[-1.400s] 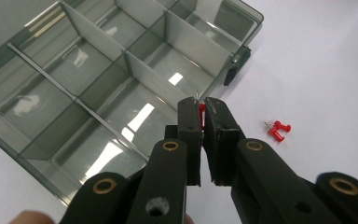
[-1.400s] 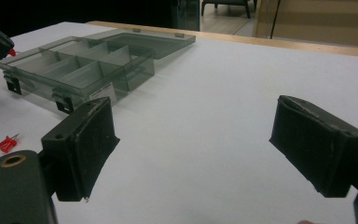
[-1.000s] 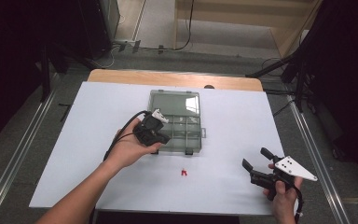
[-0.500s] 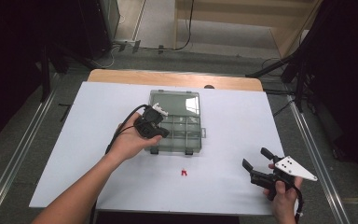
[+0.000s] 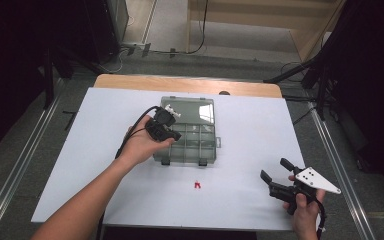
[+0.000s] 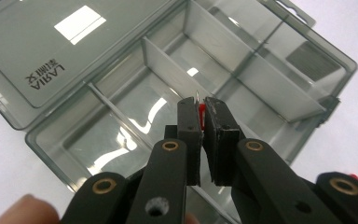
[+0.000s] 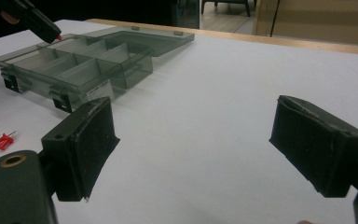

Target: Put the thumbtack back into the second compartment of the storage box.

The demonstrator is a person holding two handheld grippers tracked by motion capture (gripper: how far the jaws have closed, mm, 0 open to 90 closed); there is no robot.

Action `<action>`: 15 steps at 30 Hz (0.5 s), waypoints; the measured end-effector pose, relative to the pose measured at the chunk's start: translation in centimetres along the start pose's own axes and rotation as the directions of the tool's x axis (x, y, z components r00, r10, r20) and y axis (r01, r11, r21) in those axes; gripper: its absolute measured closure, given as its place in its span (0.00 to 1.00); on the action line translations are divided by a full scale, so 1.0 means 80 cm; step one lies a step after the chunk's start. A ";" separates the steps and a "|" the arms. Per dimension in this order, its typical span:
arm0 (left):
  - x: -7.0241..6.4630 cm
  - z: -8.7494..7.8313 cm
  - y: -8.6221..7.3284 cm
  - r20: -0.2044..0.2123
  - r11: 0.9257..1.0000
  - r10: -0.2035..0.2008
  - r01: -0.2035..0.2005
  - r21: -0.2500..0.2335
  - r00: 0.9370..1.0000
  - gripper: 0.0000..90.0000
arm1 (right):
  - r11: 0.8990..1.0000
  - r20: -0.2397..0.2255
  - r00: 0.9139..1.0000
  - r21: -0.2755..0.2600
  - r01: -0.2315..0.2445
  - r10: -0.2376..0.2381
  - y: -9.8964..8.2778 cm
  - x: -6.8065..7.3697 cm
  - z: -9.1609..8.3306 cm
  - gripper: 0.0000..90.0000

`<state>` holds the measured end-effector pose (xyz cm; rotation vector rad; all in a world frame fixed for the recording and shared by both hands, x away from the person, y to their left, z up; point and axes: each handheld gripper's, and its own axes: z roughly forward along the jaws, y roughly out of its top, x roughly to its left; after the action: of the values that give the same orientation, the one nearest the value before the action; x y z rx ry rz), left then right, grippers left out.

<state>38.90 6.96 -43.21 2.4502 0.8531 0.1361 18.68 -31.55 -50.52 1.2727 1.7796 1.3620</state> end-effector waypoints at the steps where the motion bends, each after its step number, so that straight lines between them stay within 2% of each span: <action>1: 0.001 0.001 0.001 -0.001 1.000 -0.002 0.002 0.001 1.000 0.95 | 1.000 0.000 1.000 0.000 0.000 0.000 0.000 0.000 0.000 0.16; 15: 0.017 0.020 0.013 -0.017 0.999 -0.017 0.018 0.030 1.000 0.95 | 1.000 0.007 1.000 0.001 -0.006 0.006 0.000 -0.002 -0.001 0.16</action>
<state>40.99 6.36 -44.16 2.4724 0.8897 0.1378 18.64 -31.71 -50.52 1.2834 1.7734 1.3584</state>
